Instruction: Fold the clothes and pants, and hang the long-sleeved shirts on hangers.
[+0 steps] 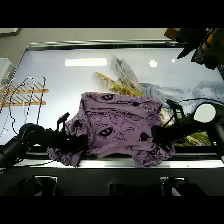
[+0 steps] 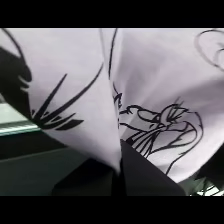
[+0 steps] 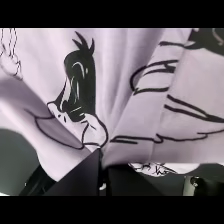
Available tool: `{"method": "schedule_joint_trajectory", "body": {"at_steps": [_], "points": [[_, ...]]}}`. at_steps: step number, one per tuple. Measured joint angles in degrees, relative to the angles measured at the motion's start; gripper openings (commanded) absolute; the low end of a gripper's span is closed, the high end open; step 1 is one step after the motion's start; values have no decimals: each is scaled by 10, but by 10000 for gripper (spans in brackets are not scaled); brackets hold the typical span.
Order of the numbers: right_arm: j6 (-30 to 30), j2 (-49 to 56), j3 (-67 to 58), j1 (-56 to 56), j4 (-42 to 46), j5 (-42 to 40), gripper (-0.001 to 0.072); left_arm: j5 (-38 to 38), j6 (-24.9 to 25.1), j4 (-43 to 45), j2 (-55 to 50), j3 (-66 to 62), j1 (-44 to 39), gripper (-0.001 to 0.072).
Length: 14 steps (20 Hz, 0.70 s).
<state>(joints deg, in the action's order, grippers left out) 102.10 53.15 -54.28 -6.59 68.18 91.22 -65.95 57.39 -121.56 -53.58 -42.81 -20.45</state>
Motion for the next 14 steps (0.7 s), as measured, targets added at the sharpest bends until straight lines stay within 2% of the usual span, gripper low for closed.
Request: {"method": "schedule_joint_trajectory", "body": {"at_steps": [7, 8, 9, 14], "points": [[-3, 106, -15, 0, 13, -104, 58, 29, 35, 0, -127, -96, 31, 31], [-3, 126, -26, 0, 13, -118, 99, 33, 44, -3, -153, -114, 41, 31], [0, 148, -41, 0, 13, -133, 105, 33, 54, -7, -181, -131, 53, 31], [10, 261, -134, 0, 5, -180, 99, 36, 89, -43, -312, -228, 99, 31]]}}
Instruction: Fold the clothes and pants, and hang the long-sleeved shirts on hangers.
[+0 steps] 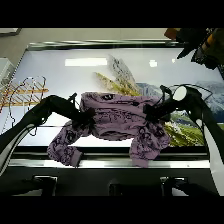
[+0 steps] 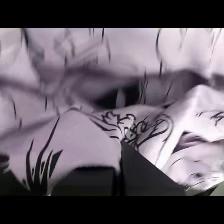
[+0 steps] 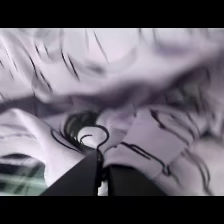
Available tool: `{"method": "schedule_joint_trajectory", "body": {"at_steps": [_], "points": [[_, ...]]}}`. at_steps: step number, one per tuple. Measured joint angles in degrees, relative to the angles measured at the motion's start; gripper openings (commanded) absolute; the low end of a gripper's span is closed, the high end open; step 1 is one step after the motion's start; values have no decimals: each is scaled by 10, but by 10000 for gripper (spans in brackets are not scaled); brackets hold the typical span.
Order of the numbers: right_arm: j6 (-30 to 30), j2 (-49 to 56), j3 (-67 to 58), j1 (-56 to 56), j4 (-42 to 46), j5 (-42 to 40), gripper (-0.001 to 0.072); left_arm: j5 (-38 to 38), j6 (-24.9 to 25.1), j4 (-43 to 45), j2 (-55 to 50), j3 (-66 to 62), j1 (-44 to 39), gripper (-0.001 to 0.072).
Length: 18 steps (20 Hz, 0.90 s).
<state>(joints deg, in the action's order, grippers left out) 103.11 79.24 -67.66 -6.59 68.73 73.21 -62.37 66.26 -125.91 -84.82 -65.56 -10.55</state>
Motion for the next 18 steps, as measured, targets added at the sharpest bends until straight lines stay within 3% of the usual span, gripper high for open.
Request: {"method": "schedule_joint_trajectory", "body": {"at_steps": [8, 9, 10, 11, 12, 18], "points": [[3, 126, -79, 0, -23, -60, 126, -24, 13, -11, -173, -161, 16, 34], [3, 132, -81, 0, -25, -70, 250, -29, 13, -12, -185, -172, 18, 38], [3, 136, -83, 0, -26, -79, 354, -31, 14, -12, -196, -180, 21, 93], [2, 139, -84, 0, -27, -88, 412, -33, 15, -12, -203, -185, 24, 160], [2, 139, -85, 0, -28, -92, 425, -37, 18, -12, -208, -190, 28, 224], [-74, 71, -94, 0, 16, -80, 423, -103, 87, -5, -199, -230, 78, 334]]}}
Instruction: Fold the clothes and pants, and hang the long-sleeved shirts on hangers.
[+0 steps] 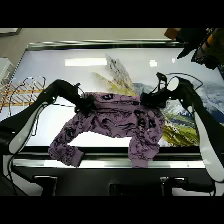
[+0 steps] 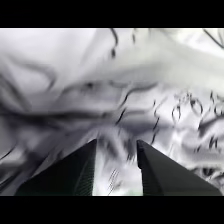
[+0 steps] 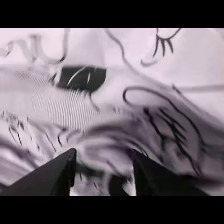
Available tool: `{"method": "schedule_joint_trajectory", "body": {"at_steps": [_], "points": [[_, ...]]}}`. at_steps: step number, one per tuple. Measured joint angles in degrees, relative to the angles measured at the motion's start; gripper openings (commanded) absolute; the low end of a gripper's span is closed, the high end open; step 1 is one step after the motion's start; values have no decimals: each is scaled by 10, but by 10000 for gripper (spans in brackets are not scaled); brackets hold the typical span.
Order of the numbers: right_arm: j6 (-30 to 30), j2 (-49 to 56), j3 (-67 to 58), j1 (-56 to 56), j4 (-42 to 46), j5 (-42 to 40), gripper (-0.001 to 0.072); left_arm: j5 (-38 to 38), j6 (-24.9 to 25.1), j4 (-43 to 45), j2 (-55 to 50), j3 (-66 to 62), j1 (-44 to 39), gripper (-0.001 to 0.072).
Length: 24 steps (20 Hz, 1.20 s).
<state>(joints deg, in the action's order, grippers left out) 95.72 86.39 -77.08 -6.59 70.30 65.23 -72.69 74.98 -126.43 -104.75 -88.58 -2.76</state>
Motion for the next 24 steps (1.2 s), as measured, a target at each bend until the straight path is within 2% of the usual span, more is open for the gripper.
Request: {"method": "schedule_joint_trajectory", "body": {"at_steps": [3, 7, 12, 16, 21, 23, 24], "points": [[-57, -59, 5, 0, 21, 42, 424, -45, 29, 50, 44, -9, 24, 334], [-92, -116, 75, -9, 15, 72, 425, -89, 45, 166, 126, -6, 39, 334], [-114, -158, 202, -102, 24, 1, 433, -108, 54, 246, 216, 31, 44, 334], [-59, -162, 234, -171, 111, -89, 441, -120, 59, 266, 251, 50, 44, 334], [-6, -130, 243, -195, 169, -146, 441, -124, 60, 275, 262, 57, 45, 334], [7, -115, 245, -197, 178, -178, 408, -123, 60, 276, 264, 57, 45, 334], [15, -107, 245, -198, 180, -192, 341, -123, 60, 277, 264, 57, 45, 334]]}}
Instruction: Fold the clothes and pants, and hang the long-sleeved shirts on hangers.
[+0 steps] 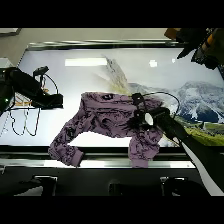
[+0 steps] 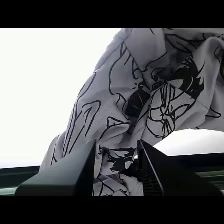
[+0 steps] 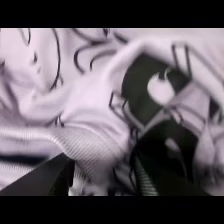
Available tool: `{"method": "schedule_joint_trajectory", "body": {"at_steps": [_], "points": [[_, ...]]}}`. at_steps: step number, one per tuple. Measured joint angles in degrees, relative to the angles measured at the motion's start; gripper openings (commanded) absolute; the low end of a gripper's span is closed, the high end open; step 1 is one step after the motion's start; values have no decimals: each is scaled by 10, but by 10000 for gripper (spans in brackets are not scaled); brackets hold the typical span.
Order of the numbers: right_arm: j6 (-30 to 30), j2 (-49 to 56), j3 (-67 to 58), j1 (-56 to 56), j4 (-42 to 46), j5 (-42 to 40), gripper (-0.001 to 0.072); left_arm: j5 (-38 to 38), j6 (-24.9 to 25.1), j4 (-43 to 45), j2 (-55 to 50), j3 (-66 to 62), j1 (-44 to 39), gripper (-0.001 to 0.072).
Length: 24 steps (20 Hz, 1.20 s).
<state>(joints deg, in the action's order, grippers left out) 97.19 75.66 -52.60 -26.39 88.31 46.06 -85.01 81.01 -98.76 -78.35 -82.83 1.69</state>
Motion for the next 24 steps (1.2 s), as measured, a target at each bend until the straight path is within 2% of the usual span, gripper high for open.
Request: {"method": "schedule_joint_trajectory", "body": {"at_steps": [1, 2, 8, 15, 17, 21, 24], "points": [[5, 9, 0, -1, 2, -10, 215, 0, 0, 4, 0, 0, 0, 333], [10, 17, 0, -1, 4, -14, 46, 0, 0, 10, 0, 0, 0, 334], [23, -1, -18, -2, 4, 43, 49, 0, 1, 29, 1, 0, 0, 333], [25, -33, -109, -2, -9, 224, 50, -7, 2, 38, 1, 0, 0, 343], [25, -35, -128, -2, -23, 270, 50, -9, 2, 47, 1, 0, 0, 530], [25, -36, -144, -2, -47, 323, 49, -19, 19, 59, 6, 0, 18, 540], [26, -36, -148, -2, -59, 338, 49, -23, 58, 65, 21, 0, 75, 538]]}}
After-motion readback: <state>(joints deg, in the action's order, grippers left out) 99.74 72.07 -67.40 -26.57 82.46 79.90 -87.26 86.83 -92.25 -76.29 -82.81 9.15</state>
